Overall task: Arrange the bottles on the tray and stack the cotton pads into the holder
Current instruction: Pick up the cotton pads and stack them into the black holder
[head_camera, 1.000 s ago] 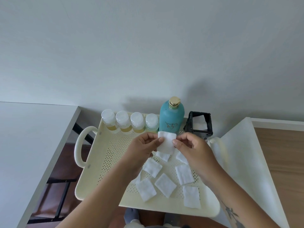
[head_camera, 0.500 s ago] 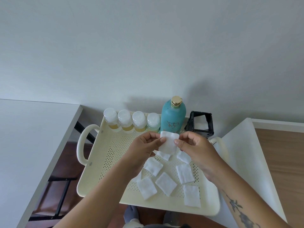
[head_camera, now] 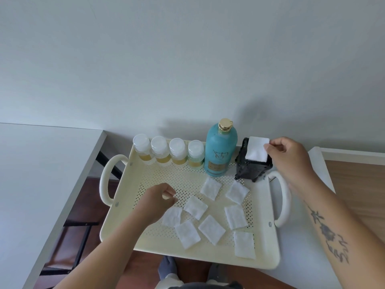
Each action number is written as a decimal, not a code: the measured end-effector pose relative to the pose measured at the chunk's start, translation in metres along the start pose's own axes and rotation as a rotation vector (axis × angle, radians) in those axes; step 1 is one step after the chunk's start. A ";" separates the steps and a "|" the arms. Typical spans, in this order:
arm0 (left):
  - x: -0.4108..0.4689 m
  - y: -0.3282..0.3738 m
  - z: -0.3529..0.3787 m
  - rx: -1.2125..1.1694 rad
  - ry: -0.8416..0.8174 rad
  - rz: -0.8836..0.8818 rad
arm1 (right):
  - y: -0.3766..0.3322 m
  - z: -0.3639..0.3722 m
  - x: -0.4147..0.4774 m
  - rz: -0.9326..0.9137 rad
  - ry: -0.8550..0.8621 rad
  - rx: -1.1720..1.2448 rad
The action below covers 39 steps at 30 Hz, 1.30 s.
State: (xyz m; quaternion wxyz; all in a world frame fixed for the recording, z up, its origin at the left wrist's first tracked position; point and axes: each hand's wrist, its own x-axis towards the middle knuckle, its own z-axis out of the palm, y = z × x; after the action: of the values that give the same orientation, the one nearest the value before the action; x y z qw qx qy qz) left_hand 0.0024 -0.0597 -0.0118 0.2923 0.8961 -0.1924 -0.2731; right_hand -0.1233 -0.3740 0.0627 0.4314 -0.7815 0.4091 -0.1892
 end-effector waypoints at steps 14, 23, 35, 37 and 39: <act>-0.005 -0.024 0.017 0.297 -0.059 0.003 | 0.000 0.009 0.007 -0.034 -0.033 -0.196; -0.002 -0.028 0.020 0.383 -0.035 0.049 | 0.011 0.012 -0.011 -0.301 0.137 -0.470; -0.006 -0.032 0.015 0.245 0.076 0.111 | 0.034 0.025 -0.015 -0.311 0.038 -0.732; -0.005 -0.031 0.011 0.149 0.080 0.115 | 0.035 0.026 -0.014 -0.296 0.026 -0.725; -0.002 -0.027 0.006 0.032 0.084 0.099 | 0.034 0.025 -0.015 -0.288 0.016 -0.711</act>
State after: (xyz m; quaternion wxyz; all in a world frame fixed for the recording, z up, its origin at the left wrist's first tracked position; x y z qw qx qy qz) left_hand 0.0020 -0.0411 -0.0322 0.2989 0.9007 -0.2283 -0.2175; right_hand -0.1320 -0.3588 0.0211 0.0991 -0.9303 0.3384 -0.1006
